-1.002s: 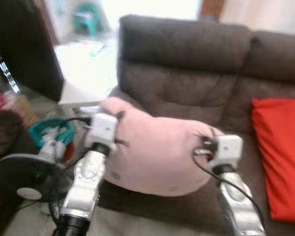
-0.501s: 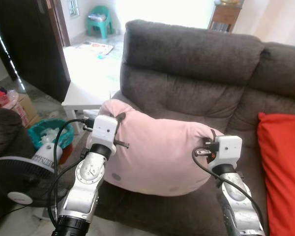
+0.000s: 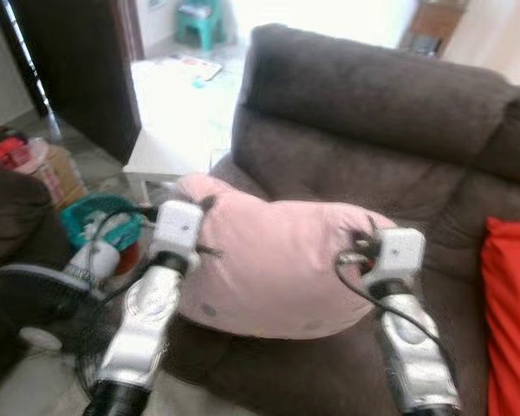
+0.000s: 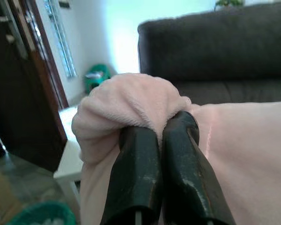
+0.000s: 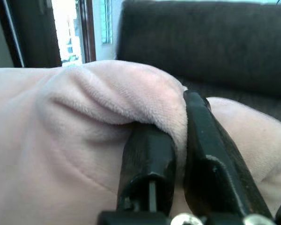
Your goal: Move the pillow to the sofa from floor
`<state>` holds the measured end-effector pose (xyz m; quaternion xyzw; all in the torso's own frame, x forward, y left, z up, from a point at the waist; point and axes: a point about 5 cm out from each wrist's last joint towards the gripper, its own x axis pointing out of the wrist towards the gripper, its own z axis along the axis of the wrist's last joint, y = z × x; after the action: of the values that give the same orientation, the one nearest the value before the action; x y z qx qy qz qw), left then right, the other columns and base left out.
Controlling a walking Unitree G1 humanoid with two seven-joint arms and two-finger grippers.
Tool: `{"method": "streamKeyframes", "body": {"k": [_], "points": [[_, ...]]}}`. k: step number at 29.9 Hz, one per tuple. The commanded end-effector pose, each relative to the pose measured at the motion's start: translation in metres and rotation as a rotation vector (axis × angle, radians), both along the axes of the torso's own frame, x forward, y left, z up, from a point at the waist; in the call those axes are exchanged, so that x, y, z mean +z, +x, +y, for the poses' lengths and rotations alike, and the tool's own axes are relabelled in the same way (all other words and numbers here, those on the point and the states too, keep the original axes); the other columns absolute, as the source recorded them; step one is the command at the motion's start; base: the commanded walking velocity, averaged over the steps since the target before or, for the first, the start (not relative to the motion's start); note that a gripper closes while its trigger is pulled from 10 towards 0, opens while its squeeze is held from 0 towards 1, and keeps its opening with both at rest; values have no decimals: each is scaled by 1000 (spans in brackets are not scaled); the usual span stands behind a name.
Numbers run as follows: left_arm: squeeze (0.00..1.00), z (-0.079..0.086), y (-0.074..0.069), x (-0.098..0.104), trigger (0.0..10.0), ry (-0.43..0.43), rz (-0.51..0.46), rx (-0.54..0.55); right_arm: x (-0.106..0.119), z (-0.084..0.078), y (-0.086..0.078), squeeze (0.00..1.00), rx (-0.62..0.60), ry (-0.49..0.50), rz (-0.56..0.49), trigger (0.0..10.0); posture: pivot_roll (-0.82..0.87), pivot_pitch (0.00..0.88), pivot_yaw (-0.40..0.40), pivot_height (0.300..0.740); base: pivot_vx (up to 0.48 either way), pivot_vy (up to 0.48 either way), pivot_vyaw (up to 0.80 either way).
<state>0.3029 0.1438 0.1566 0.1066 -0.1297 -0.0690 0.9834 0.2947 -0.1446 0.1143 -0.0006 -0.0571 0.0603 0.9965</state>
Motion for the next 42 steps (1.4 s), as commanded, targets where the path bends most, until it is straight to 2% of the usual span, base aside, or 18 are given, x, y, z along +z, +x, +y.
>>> {"method": "streamKeyframes", "body": {"k": [1, 31, 37, 42], "points": [[0, -14, 0, 15, 10000, -10, -69, -51, 1, -7, -1, 0, -7, -3, -9, 10000, 155, 5, -89, 740, 270, 0, 0], [0, -18, 0, 12, 10000, -16, -57, -69, 1, -8, 2, 0, -14, -10, 0, 10000, 155, 0, -96, 740, 247, 0, 0], [0, -26, -1, 7, 10000, -14, -20, -134, 1, -8, 2, 0, -11, -14, 5, 10000, 156, 0, -97, 740, 0, 0, 0], [0, -39, -2, 2, 10000, -27, 49, -226, 4, -13, 10, 0, -26, -63, 18, 10000, 155, 0, -97, 740, 0, 0, 0]]}}
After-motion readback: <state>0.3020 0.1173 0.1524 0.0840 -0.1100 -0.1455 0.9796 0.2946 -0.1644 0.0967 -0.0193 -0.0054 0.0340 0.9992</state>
